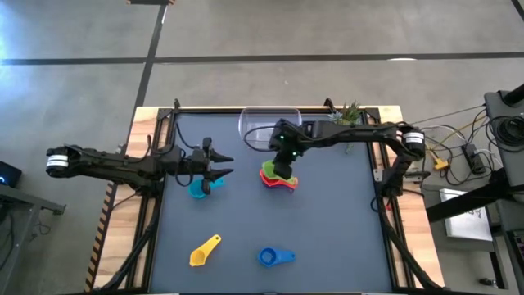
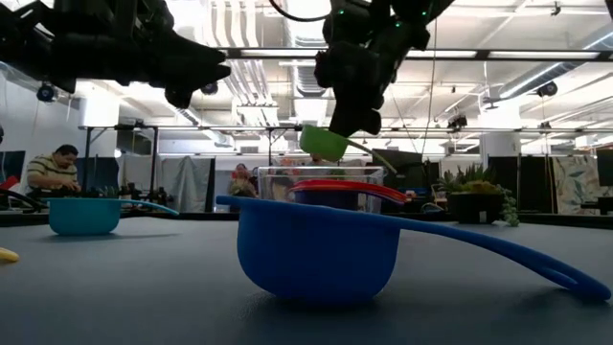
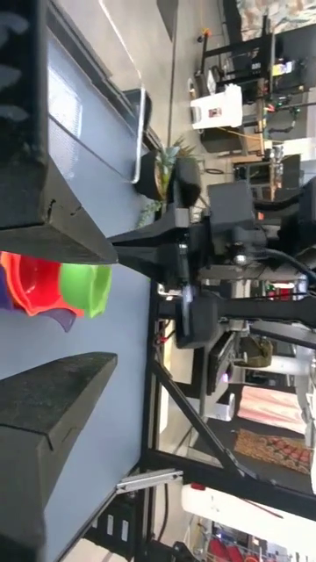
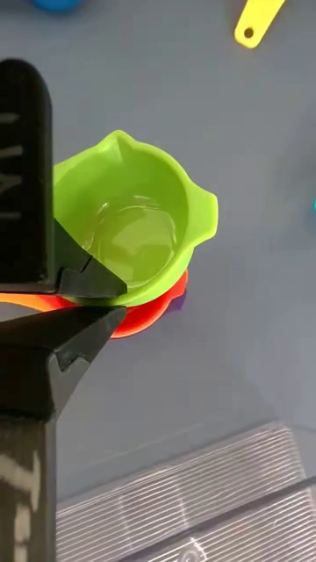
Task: Nest measuring cups in basket
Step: Stack the green measuring cup on top of the red measuring cup
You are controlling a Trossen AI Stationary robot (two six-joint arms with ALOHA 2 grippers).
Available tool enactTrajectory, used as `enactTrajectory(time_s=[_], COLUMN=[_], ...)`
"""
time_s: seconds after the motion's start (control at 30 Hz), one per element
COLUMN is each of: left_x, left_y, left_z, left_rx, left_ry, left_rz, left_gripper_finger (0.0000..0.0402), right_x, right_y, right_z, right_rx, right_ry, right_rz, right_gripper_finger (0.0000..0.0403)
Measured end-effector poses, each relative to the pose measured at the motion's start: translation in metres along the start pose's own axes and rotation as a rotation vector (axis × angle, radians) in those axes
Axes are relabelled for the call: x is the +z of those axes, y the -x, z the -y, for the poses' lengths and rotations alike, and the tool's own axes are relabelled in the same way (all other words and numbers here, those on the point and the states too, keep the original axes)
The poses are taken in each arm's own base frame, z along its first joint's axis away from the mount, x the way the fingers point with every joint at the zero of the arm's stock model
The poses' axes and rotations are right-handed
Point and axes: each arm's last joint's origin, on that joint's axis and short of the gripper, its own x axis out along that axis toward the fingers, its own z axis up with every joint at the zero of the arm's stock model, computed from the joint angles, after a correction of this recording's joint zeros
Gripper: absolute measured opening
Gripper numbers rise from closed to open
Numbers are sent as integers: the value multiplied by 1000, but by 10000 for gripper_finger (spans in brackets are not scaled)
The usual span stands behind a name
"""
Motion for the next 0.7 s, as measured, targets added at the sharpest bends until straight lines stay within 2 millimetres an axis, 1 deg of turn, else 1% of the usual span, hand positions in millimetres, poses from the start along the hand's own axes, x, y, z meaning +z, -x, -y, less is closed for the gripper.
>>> enactTrajectory(time_s=[0.1,0.23,0.33,0.43,0.57,0.7], left_x=[-3,-7,-11,-13,-13,-13], left_y=[1,2,3,3,3,3], left_z=[0,0,0,-1,-1,-1], left_rx=[1,5,9,12,13,24], left_ry=[10,37,59,70,84,119], left_rz=[-30,-85,-124,-147,-147,-148], left_gripper_finger=[157,157,157,157,157,157], right_x=[-3,-21,-46,-77,-121,-153], right_y=[10,27,34,37,41,43], right_z=[-2,-9,-19,-26,-26,-23], right_rx=[3,8,22,6,-31,-24], right_ry=[3,-25,-54,-111,-211,-288], right_rz=[12,14,-8,-44,-75,-53], right_gripper_finger=[9,9,8,8,8,8])
